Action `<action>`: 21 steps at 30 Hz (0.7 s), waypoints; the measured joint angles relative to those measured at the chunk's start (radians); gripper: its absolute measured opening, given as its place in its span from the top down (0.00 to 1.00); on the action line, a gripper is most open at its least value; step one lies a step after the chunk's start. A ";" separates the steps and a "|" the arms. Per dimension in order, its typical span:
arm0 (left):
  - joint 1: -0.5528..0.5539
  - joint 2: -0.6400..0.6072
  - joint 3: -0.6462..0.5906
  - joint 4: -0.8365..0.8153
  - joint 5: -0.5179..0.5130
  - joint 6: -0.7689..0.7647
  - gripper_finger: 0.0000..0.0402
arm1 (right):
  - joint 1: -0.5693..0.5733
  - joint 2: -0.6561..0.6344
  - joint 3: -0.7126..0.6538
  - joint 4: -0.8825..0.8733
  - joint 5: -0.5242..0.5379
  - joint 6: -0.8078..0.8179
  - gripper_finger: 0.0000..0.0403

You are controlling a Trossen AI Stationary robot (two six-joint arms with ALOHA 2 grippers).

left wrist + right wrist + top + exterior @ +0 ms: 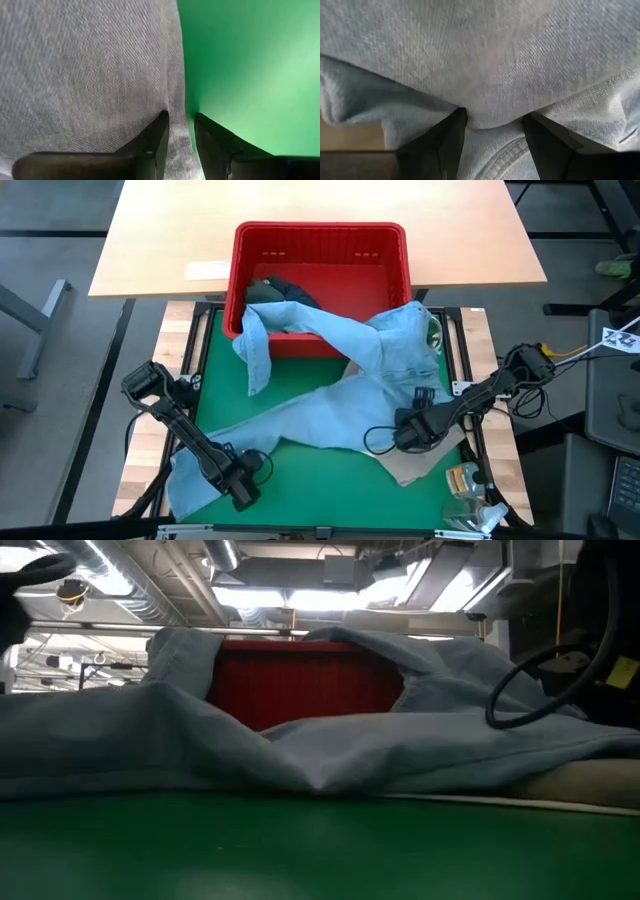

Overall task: Fold Laundry from Bin
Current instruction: Fold the light blue jeans

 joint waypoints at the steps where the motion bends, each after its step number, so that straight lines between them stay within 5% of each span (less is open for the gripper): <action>1: 0.000 0.000 -0.001 0.002 0.033 0.012 0.79 | 0.000 0.000 0.008 -0.020 -0.007 0.000 0.50; 10: 0.000 0.002 -0.002 0.014 0.218 0.089 0.87 | 0.001 0.000 0.055 -0.183 -0.045 0.000 0.50; 21: 0.000 -0.005 0.047 0.009 0.194 0.095 0.98 | 0.001 -0.026 0.184 -0.277 0.011 -0.002 0.50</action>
